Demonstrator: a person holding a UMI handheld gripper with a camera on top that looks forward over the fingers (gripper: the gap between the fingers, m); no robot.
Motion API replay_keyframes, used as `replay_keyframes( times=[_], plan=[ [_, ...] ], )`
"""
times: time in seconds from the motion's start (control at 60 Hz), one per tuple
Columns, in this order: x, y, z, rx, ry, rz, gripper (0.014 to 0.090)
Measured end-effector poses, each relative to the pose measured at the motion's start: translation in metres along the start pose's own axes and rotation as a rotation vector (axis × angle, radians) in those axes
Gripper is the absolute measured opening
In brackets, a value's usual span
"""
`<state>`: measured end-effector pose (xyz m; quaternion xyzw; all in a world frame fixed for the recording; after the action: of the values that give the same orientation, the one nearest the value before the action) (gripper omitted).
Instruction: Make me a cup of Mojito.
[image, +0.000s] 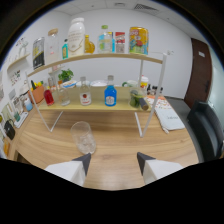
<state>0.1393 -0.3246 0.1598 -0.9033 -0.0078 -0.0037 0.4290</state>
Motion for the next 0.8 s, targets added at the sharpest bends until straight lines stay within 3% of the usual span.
replay_keyframes(
  times=[0.283, 0.533, 0.717, 0.8],
  plan=[
    [0.062, -0.089, 0.038, 0.126, -0.011, 0.01, 0.0855],
    [0.074, -0.119, 0.086, 0.095, -0.04, 0.021, 0.0843],
    [0.079, -0.121, 0.111, 0.042, -0.046, 0.028, 0.0715],
    [0.081, -0.119, 0.119, 0.014, -0.04, 0.016, 0.0588]
  ],
)
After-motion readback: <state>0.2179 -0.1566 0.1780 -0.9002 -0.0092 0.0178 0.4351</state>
